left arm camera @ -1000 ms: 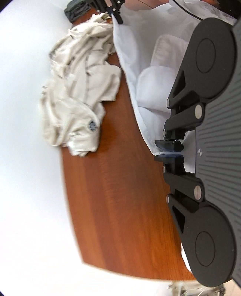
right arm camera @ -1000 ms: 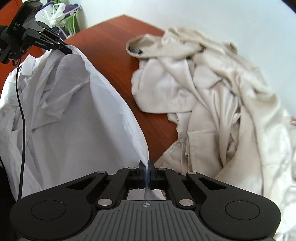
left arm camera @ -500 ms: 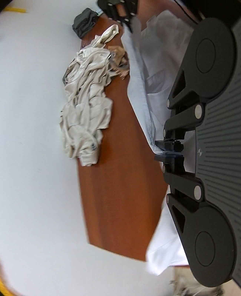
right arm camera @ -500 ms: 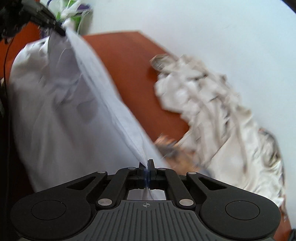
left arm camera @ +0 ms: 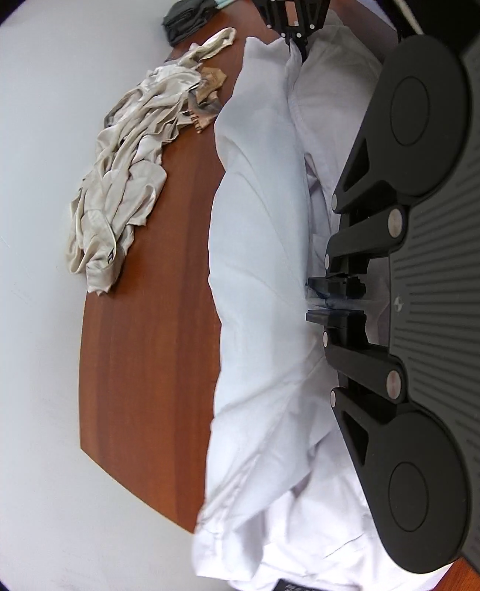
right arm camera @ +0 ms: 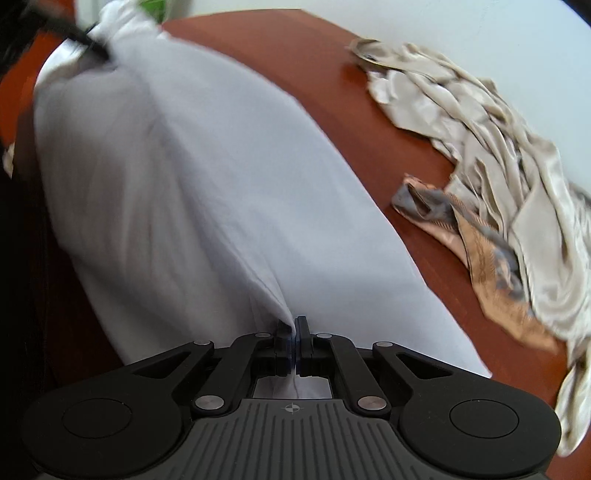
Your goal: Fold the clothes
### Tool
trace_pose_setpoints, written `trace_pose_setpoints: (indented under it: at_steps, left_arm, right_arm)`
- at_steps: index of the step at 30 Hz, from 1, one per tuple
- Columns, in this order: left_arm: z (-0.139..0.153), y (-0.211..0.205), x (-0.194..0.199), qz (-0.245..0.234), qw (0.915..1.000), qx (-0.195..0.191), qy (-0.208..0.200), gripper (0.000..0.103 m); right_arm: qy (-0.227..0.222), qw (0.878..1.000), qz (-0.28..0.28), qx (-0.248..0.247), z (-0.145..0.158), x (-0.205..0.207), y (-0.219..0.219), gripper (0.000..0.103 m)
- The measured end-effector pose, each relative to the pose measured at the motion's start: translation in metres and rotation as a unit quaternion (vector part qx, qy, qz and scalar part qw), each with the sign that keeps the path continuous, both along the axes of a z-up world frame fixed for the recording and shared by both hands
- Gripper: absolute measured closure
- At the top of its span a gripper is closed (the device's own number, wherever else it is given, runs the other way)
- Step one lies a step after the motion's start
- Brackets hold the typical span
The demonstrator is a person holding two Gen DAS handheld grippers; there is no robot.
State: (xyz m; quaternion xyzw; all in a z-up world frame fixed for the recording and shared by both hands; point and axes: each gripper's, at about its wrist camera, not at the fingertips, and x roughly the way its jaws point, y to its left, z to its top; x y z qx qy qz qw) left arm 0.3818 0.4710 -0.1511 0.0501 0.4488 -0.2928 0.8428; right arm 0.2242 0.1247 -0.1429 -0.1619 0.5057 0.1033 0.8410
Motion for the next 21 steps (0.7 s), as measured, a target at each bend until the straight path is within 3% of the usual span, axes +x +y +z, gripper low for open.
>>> trace_pose_setpoints:
  at_steps: [3, 4, 5, 8, 9, 12, 14, 16, 21]
  left_arm:
    - [0.002, 0.012, -0.003, 0.016, 0.9993, -0.034, 0.004, 0.085]
    - [0.006, 0.019, -0.006, 0.025, 0.9986, -0.047, 0.006, 0.077]
    - [0.01, 0.026, -0.009, 0.036, 0.9976, -0.058, 0.01, 0.071]
    - [0.028, 0.05, -0.017, 0.067, 0.9937, -0.089, 0.01, 0.069]
    - [0.037, 0.057, -0.018, 0.074, 0.9928, -0.094, 0.006, 0.066]
    - [0.059, 0.07, -0.009, 0.093, 0.9901, -0.104, -0.015, 0.059]
    - [0.067, 0.074, 0.003, 0.099, 0.9888, -0.11, -0.023, 0.051]
    - [0.069, 0.076, 0.02, 0.1, 0.9882, -0.112, -0.029, 0.047]
    - [0.055, 0.077, 0.064, 0.119, 0.9873, -0.104, -0.016, 0.046]
  right_arm:
    - [0.0, 0.999, -0.027, 0.022, 0.008, -0.006, -0.005, 0.093]
    - [-0.001, 0.999, -0.034, 0.028, 0.011, -0.009, -0.007, 0.088]
    - [-0.001, 0.999, -0.042, 0.033, 0.015, -0.012, -0.008, 0.081]
    - [-0.006, 0.995, -0.079, 0.059, 0.032, -0.024, -0.009, 0.056]
    - [-0.01, 0.993, -0.095, 0.069, 0.038, -0.027, -0.009, 0.054]
    - [-0.025, 0.984, -0.144, 0.106, 0.058, -0.031, -0.005, 0.046]
    - [-0.041, 0.975, -0.174, 0.13, 0.07, -0.028, 0.0, 0.035]
    - [-0.058, 0.968, -0.192, 0.151, 0.079, -0.021, 0.009, 0.032]
    - [-0.092, 0.957, -0.208, 0.181, 0.095, 0.012, 0.042, 0.015]
